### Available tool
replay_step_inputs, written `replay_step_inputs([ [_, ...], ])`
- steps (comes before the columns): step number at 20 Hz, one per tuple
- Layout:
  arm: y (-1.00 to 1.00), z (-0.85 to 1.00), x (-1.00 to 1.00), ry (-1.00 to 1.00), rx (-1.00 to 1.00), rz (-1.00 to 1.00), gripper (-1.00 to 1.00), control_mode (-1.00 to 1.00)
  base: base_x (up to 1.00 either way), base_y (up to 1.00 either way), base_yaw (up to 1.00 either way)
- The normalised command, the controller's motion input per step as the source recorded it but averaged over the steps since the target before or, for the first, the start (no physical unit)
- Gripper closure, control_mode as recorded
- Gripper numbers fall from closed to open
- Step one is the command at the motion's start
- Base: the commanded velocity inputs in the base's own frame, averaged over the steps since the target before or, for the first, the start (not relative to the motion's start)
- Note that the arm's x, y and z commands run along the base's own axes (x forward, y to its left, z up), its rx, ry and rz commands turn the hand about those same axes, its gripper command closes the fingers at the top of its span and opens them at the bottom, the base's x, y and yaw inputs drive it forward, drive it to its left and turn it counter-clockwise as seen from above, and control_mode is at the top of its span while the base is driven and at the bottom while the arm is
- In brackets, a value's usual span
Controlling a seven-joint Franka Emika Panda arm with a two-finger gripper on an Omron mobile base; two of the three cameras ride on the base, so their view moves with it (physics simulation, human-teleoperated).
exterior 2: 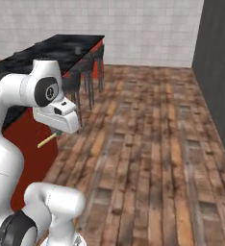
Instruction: Take a straw from the drawer in front and place it inside the glass cup on the dining counter.
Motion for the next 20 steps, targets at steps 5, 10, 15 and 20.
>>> replay_step_inputs([
  [5, 0.00, 0.00, 0.00, 0.00, 0.00, 0.00, 1.00, 1.00, 1.00, -1.00, 0.00],
  [10, 0.00, 0.00, 0.00, 0.00, 0.00, 0.00, 1.00, 1.00, 1.00, -1.00, 0.00],
  [15, 0.00, 0.00, 0.00, 0.00, 0.00, 0.00, 1.00, 1.00, 1.00, -0.96, 0.00],
  [20, 0.00, 0.00, 0.00, 0.00, 0.00, 0.00, 1.00, 1.00, 1.00, -0.65, 0.01],
])
